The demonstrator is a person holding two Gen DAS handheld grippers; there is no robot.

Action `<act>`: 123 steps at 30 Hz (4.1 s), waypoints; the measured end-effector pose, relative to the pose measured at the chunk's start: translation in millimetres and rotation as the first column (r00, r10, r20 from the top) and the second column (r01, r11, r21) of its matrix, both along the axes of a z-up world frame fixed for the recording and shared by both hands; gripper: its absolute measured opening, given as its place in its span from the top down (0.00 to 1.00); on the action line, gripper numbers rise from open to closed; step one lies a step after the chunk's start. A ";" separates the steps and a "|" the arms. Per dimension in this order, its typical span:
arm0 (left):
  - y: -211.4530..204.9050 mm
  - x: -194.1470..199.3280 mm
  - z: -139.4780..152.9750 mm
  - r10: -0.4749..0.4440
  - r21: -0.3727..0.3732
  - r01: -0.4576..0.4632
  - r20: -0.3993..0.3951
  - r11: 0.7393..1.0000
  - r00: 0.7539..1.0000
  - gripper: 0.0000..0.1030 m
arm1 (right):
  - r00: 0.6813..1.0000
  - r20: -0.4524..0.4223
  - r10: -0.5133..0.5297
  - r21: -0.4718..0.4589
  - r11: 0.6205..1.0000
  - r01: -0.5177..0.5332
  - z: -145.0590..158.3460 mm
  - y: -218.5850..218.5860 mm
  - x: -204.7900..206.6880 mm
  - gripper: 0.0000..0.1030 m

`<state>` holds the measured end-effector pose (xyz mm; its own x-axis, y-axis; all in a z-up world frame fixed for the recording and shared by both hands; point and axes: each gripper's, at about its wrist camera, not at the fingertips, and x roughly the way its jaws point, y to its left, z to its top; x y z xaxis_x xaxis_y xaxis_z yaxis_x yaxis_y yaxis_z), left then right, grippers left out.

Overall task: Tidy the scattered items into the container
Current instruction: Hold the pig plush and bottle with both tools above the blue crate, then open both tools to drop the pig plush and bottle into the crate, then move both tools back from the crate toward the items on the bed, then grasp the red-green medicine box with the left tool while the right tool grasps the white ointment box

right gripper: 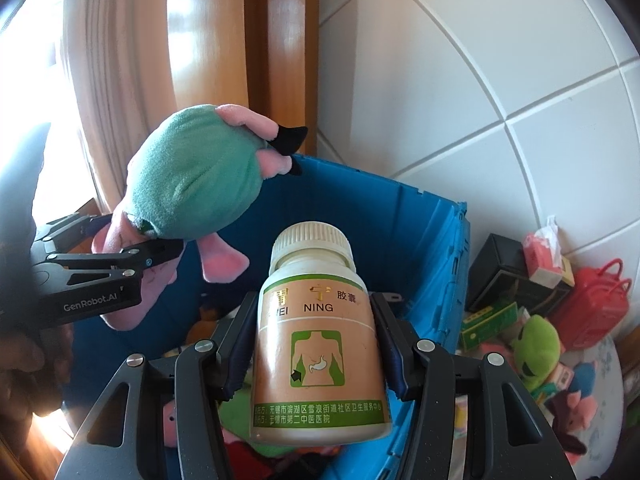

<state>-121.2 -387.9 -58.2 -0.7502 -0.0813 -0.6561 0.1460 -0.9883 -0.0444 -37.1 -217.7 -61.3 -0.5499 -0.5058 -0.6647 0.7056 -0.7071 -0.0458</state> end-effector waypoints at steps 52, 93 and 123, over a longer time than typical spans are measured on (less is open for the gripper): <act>261.2 47.4 19.7 -0.278 -0.104 0.279 0.028 0.955 0.960 0.05 | 0.971 0.061 -0.232 -0.118 0.964 0.238 -5.8 247.9 8.5 0.00; 561.2 78.2 -106.2 -0.423 -0.050 0.447 0.245 0.893 0.872 0.05 | 0.843 0.198 -0.500 -0.015 0.858 0.513 -94.8 577.1 -7.9 0.00; 594.9 43.2 -336.0 -0.300 -0.011 0.342 0.456 0.940 0.838 0.05 | 0.741 0.305 -0.598 0.321 0.797 0.511 -318.9 672.7 -57.9 0.03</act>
<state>-78.0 206.9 -394.2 -0.3775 0.0397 -0.9252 -0.1970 -0.9796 0.0384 -95.1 455.0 -380.3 -0.3765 -0.0197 -0.9262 0.1811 -0.9820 -0.0527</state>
